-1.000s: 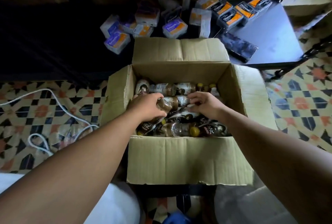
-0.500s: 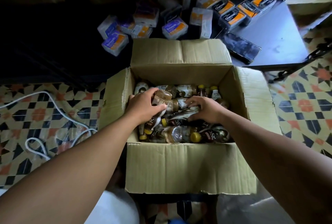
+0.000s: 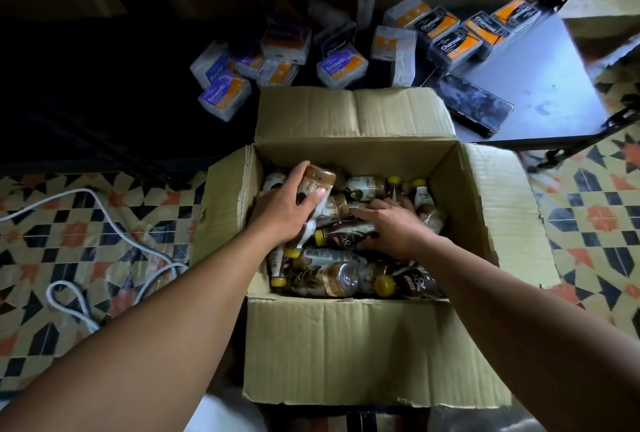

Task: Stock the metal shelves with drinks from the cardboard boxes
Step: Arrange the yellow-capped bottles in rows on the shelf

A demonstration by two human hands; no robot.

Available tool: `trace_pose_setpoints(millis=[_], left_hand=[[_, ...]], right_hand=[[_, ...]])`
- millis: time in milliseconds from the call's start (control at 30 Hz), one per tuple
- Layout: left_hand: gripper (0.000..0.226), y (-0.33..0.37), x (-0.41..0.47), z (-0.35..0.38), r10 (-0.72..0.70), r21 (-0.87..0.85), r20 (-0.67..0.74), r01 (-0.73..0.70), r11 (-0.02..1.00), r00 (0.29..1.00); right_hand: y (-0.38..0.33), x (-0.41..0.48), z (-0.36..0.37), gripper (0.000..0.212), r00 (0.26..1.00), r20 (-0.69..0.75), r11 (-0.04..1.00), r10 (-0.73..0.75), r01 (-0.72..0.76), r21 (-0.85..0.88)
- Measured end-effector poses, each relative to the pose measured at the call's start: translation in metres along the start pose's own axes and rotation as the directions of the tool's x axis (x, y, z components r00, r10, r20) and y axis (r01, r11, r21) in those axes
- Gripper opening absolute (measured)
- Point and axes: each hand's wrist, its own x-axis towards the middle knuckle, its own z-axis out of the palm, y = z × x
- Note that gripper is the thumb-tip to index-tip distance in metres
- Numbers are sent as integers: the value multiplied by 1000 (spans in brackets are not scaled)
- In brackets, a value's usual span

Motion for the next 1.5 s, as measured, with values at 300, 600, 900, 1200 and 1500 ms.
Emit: trace_pose_setpoints(millis=[300, 600, 900, 1200, 1500], left_hand=[[66, 4, -4, -3, 67, -22, 62, -66, 998, 996], [89, -6, 1, -2, 24, -217, 104, -1, 976, 994], [47, -2, -1, -8, -4, -43, 86, 7, 999, 996], [50, 19, 2, -30, 14, -222, 137, 17, 975, 990], [42, 35, -6, -40, 115, 18, -137, -114, 993, 984]], right_hand=[[3, -10, -6, 53, 981, -191, 965, 17, 34, 261], [14, -32, -26, 45, 916, -352, 813, 190, 54, 580], [10, -33, -21, 32, 880, -410, 812, 239, 50, 582], [4, -37, -29, 53, 878, -389, 751, 277, 54, 658], [-2, -48, -33, 46, 860, -394, 720, 326, 44, 692]])
